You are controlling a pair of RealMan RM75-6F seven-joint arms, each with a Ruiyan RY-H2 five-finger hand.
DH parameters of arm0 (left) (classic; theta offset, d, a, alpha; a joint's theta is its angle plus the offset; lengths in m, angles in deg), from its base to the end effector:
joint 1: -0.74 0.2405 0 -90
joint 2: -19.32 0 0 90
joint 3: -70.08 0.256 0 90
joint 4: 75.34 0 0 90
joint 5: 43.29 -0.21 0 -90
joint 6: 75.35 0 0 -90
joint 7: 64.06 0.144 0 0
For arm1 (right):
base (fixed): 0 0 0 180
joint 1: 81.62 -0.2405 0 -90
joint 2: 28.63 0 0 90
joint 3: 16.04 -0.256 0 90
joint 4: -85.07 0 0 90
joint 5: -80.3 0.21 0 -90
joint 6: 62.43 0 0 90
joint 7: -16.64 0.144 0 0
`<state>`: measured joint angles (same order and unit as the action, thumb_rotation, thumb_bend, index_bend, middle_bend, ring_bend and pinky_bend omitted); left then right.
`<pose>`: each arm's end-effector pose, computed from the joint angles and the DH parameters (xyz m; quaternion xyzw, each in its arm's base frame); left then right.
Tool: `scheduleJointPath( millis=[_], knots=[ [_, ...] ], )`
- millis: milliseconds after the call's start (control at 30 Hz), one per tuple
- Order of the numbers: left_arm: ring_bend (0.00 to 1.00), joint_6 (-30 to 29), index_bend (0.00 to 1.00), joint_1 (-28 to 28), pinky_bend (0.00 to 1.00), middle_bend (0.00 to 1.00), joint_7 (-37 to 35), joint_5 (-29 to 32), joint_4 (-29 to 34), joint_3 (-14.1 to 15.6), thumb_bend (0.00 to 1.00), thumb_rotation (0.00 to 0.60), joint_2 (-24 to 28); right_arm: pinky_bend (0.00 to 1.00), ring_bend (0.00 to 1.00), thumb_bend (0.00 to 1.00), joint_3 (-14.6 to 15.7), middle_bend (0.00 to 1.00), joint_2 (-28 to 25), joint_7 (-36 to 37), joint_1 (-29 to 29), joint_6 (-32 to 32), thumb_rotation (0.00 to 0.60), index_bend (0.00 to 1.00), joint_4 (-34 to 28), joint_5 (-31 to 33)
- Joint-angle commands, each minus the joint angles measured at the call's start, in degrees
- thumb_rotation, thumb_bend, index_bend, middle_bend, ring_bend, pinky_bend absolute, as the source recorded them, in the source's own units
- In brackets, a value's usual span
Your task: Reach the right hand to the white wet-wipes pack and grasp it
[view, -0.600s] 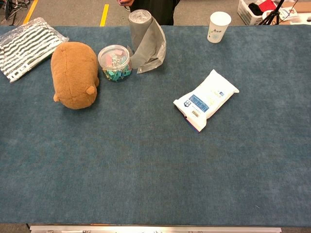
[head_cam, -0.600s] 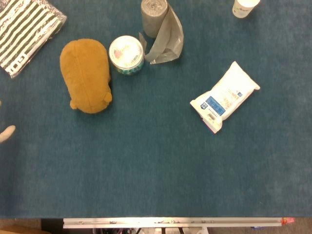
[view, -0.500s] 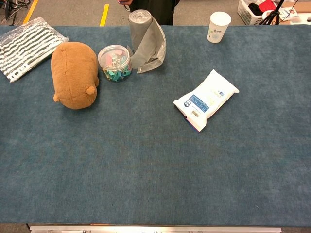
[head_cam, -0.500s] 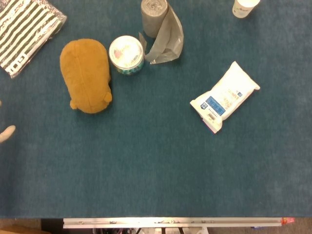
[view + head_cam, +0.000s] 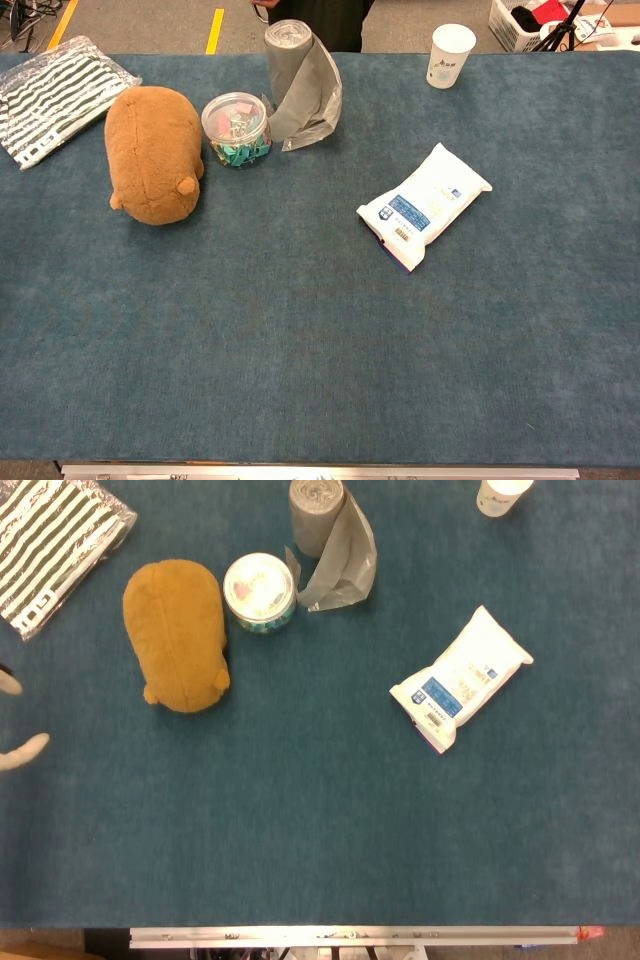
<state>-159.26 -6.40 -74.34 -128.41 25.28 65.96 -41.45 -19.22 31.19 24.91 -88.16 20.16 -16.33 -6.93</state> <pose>-0.2795 0.1946 0.1653 -0.5469 -0.4544 -0.4734 0.5199 -0.2777 -0.1878 0.1622 0.5716 -0.4503 0.4534 0.5147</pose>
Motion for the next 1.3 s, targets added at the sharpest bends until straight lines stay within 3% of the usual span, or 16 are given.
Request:
scheduleJointPath(
  millis=[33,333,433,500,567,700,833,933,1000,1033,1100,1233,1300],
  knots=[
    [0.33,4.23,0.47,-1.99,0.35,0.4,-6.95,0.02,1.21,-0.07,0.0,0.535,1.96,0.42,0.36,0.0,0.17,0.53,-0.94,6.03,-2.48,-3.66,0.49,0.55,-1.43,-1.77],
    [0.39,12.34,0.54,-5.07,0.44,0.5,-22.6,1.8,3.07,-0.07,0.0,0.537,4.92,0.44,0.45,0.0,1.09,0.63,-1.44,21.8,-9.87,-14.78,0.492,0.55,-3.39,-4.75],
    [0.46,15.53,0.58,-6.24,0.52,0.58,-30.41,2.4,3.5,-0.18,0.0,0.539,6.07,0.49,0.5,0.0,0.97,0.68,-1.2,28.17,-12.84,-18.13,0.493,0.6,-3.02,-5.84],
    [0.5,16.81,0.61,-6.94,0.55,0.64,-34.99,2.2,3.32,-0.45,0.0,0.572,6.55,0.57,0.55,0.0,1.08,0.72,-0.57,31.63,-14.84,-20.0,0.492,0.64,-2.46,-7.12],
    [0.56,17.09,0.65,-7.23,0.6,0.71,-38.0,1.85,2.7,-0.59,0.0,0.6,6.35,0.63,0.58,0.0,1.4,0.75,0.2,35.16,-16.85,-21.83,0.463,0.65,-1.93,-8.47],
    [0.66,19.91,0.73,-8.31,0.74,0.83,-44.83,1.24,2.56,-0.01,0.0,0.6,6.5,0.75,0.68,0.0,1.44,0.84,2.54,40.47,-19.99,-23.64,0.362,0.74,-0.89,-9.97],
    [0.7,23.04,0.77,-9.74,0.8,0.88,-53.77,-0.44,2.57,0.68,0.0,0.6,7.58,0.9,0.82,0.0,1.0,0.97,5.55,43.28,-22.42,-24.58,0.298,0.89,-0.12,-9.93],
    [0.73,23.82,0.8,-10.45,0.84,0.91,-60.18,-2.07,1.87,1.13,0.0,0.6,8.1,0.95,0.88,0.0,0.76,1.0,7.72,44.54,-23.88,-25.23,0.251,0.96,-0.18,-9.38],
    [0.76,24.16,0.83,-10.92,0.88,0.95,-63.75,-2.99,1.27,1.45,0.0,0.554,8.41,0.97,0.93,0.0,0.75,1.0,8.85,45.47,-24.92,-25.78,0.216,1.0,-0.34,-9.27],
    [0.77,24.3,0.84,-11.16,0.89,0.96,-64.94,-3.5,1.02,1.63,0.0,0.511,8.57,0.98,0.94,0.0,0.87,1.0,9.16,45.93,-25.42,-26.13,0.204,1.0,-0.44,-9.39],
    [0.8,24.61,0.88,-11.74,0.91,0.99,-67.28,-4.72,0.5,2.11,0.0,0.364,8.93,1.0,0.97,0.0,1.13,1.0,9.62,46.87,-26.58,-27.02,0.171,1.0,-0.67,-9.59],
    [0.86,25.05,0.92,-12.71,0.93,1.0,-69.63,-6.68,-0.25,3.21,0.0,0.196,9.5,1.0,1.0,0.0,1.53,1.0,10.54,48.23,-28.25,-27.95,0.129,1.0,-1.0,-9.71],
    [0.88,25.1,0.94,-13.11,0.95,1.0,-70.56,-7.3,-0.53,3.73,0.0,0.143,9.64,1.0,1.0,0.0,1.74,1.0,10.91,49.35,-29.07,-28.22,0.115,1.0,-1.18,-9.81]
  ],
)
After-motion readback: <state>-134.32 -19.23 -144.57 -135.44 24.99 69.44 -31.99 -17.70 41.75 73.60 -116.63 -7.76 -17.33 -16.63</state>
